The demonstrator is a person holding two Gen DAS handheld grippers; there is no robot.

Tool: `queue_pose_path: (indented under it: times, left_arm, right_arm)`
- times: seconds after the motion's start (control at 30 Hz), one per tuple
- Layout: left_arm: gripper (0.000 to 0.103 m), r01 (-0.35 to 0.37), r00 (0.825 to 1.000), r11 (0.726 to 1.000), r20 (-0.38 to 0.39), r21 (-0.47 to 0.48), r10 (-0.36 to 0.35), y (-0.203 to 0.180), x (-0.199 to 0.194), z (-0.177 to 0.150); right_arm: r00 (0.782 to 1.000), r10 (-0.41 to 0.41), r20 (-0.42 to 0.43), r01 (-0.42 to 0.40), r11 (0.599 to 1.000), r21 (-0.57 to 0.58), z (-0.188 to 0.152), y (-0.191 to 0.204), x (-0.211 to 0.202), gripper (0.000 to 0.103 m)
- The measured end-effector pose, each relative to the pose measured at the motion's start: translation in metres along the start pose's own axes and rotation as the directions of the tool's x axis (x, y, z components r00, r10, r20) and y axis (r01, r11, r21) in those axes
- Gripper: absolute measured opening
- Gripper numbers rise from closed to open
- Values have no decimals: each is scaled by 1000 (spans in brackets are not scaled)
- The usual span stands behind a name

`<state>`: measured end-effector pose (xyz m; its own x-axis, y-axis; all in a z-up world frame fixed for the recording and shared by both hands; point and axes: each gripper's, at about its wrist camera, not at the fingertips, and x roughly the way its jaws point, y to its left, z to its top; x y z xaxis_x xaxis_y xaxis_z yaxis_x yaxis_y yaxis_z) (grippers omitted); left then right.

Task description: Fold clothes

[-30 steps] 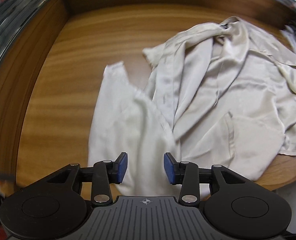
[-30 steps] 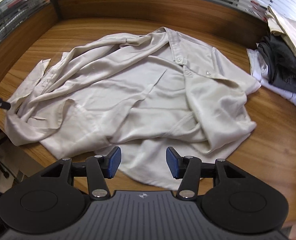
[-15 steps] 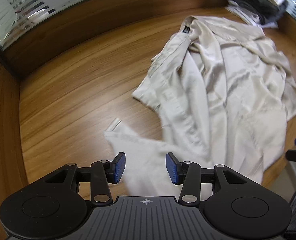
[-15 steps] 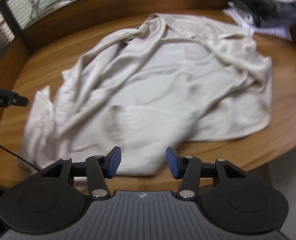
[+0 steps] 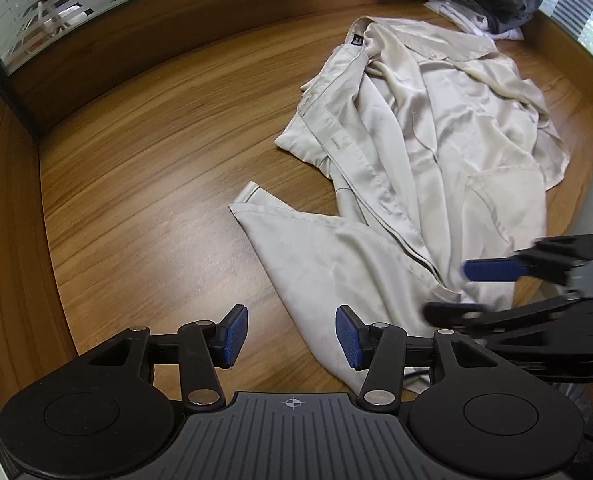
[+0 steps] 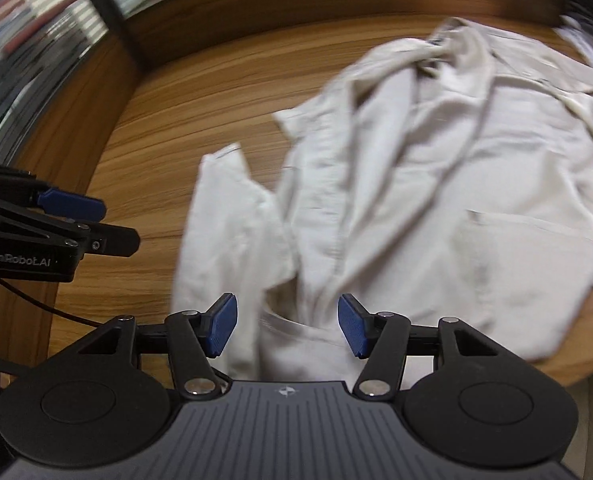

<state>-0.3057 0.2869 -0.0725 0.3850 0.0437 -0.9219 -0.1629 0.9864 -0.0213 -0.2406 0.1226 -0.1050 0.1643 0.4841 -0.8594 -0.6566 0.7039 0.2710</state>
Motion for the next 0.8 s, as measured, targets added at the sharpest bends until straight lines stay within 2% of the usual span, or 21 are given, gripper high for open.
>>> queue_pose_path:
  times: [0.07,0.13,0.17,0.2,0.3,0.43,0.57,0.67,0.8]
  left_arm:
    - [52,10,1000,1000,5,5,-10,-1,-6,-4]
    - [52,11,1000,1000,10,14,-11,-4,-11,-8]
    - [52,10,1000,1000,12,20,-11,-5,-13,-9]
    - [52,8,1000,1000,18,19,-8,-4,-16,-9]
    - [53,11,999,1000,36,17,-11,-2,-23,-7]
    - [54,34,998,999,45,24,-35,-4,-26,-4]
    - [54,50,999,999,18,13,-50,-7,-15,-6]
    - [54,60,998,998,-2,16,-60,-10,-6,-5]
    - [54,68,998,997,-9,21,-68,-15,1,-4]
  right_arm:
    - [1000,-24,-16,24,999,-23,-1,8,8,60]
    - [998,-65,-26,63,997,-46,-3,12,13,37]
    - [996,-81,-34,80,996,-47,-4,12,13,17]
    - [995,-93,-36,92,995,-41,-7,10,10,10]
    - [993,-120,-15,120,993,-15,-17,1,-10,5]
    - [983,-186,3,186,981,47,-40,-17,-50,4]
    - [969,-246,-15,246,957,156,-78,-35,-96,4]
    - [957,-284,-53,289,928,235,-111,-42,-122,4]
    - [947,-287,-144,318,893,317,-160,-44,-135,4]
